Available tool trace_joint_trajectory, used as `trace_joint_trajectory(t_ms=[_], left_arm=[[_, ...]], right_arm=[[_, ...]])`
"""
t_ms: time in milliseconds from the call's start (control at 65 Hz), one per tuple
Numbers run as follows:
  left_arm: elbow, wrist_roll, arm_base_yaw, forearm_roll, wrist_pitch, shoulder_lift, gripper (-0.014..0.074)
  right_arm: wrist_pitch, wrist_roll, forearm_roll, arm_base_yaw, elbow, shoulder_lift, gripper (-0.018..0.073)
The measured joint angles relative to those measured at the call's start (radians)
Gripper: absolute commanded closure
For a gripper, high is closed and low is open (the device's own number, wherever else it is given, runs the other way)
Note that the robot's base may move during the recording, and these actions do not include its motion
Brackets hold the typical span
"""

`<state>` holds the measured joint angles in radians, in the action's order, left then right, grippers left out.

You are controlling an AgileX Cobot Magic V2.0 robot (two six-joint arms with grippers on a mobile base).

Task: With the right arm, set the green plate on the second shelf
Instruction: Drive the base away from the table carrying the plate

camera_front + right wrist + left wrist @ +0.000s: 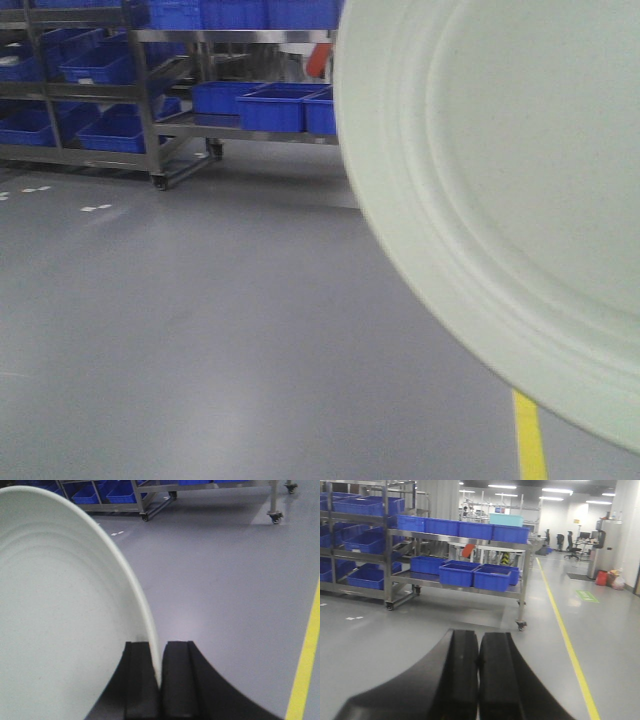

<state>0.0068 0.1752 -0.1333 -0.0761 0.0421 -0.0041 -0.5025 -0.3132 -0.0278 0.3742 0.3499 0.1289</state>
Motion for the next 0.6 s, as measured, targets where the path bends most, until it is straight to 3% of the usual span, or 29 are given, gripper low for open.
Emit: trace_joint_trajectory(t_ms=[600], left_arm=[[0.000, 0.000, 0.000, 0.000, 0.000, 0.000, 0.0467]], right_arm=[[-0.002, 0.000, 0.000, 0.000, 0.000, 0.000, 0.0532]])
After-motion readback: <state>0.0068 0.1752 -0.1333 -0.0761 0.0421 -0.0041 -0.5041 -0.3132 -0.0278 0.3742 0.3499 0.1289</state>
